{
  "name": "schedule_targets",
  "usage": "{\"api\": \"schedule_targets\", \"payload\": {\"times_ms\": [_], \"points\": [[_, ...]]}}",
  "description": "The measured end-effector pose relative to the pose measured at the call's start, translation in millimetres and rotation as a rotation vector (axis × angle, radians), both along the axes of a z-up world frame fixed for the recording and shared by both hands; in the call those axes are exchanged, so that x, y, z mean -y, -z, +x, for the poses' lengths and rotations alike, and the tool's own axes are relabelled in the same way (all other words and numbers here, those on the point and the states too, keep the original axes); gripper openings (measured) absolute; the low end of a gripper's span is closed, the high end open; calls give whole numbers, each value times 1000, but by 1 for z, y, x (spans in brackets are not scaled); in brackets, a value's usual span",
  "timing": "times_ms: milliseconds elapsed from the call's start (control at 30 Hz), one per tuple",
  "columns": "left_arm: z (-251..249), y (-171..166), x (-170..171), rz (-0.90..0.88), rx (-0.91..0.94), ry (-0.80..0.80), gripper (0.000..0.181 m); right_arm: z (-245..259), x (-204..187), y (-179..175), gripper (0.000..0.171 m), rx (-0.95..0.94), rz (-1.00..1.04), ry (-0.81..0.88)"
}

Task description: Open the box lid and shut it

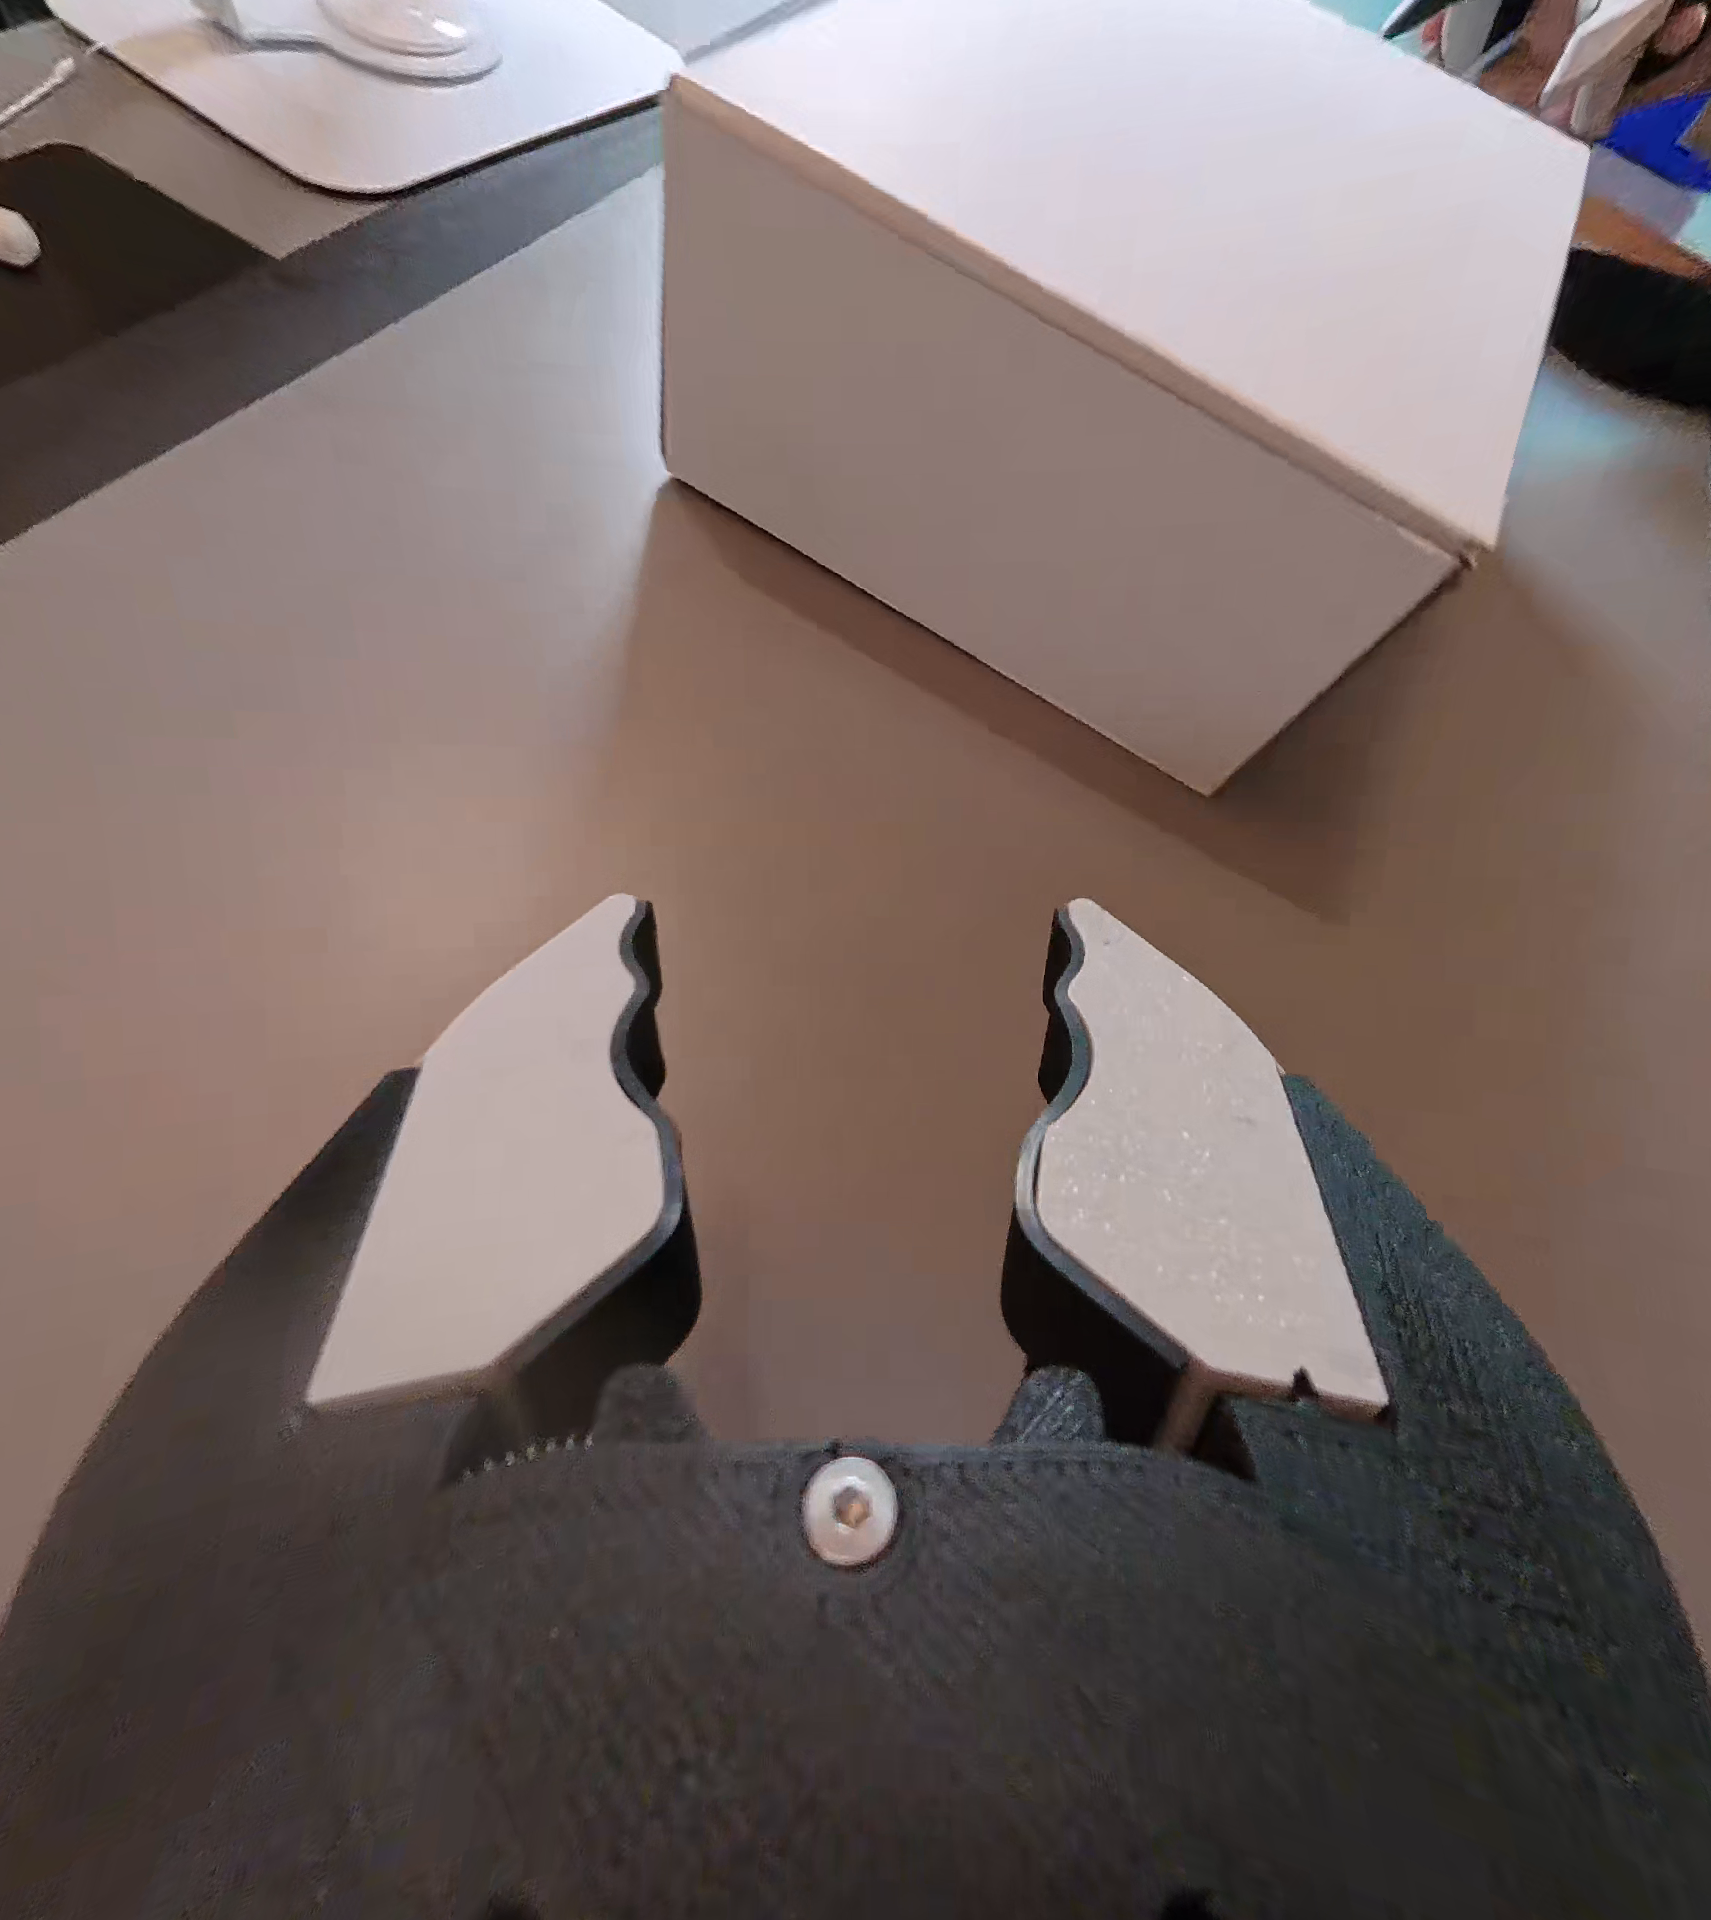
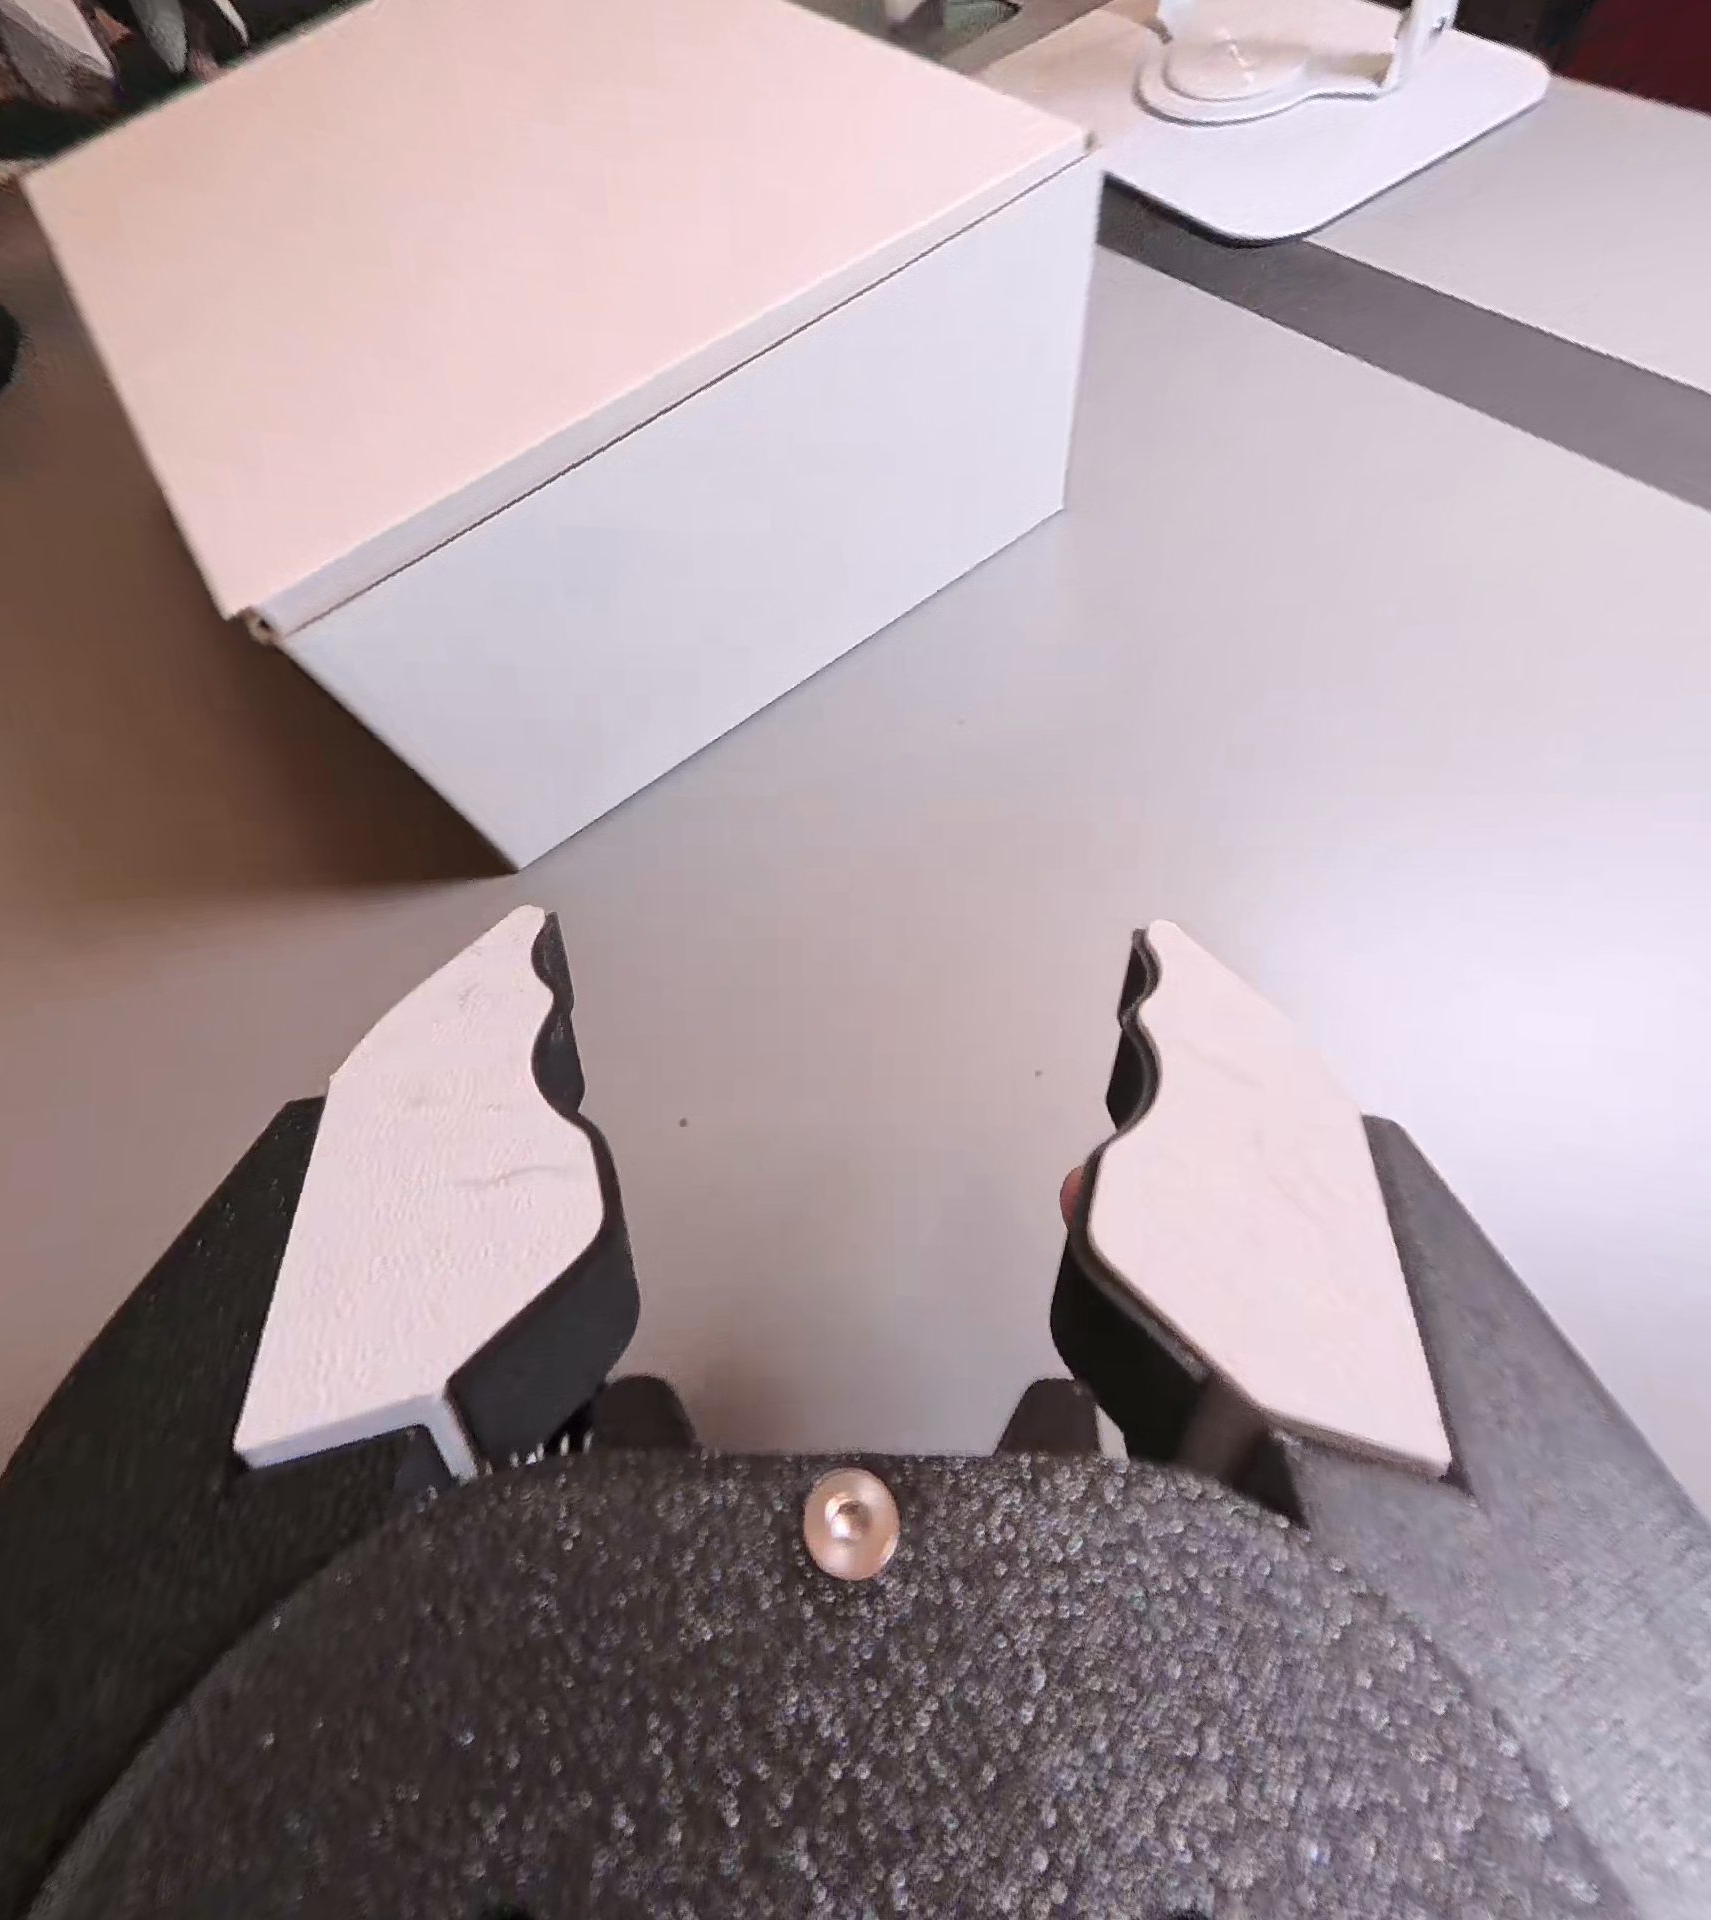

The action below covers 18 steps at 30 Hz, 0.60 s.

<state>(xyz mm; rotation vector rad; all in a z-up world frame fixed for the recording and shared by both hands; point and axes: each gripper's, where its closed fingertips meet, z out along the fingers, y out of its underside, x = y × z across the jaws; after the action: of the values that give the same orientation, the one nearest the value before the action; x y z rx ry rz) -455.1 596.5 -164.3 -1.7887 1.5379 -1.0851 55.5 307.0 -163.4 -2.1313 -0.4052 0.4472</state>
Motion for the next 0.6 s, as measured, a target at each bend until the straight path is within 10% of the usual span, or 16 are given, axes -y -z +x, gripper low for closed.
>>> {"api": "schedule_targets", "payload": {"times_ms": [600], "points": [[103, 24, -82, -321, -79, 59, 66, 70, -110, 26, 96, -224, -231, 93]]}}
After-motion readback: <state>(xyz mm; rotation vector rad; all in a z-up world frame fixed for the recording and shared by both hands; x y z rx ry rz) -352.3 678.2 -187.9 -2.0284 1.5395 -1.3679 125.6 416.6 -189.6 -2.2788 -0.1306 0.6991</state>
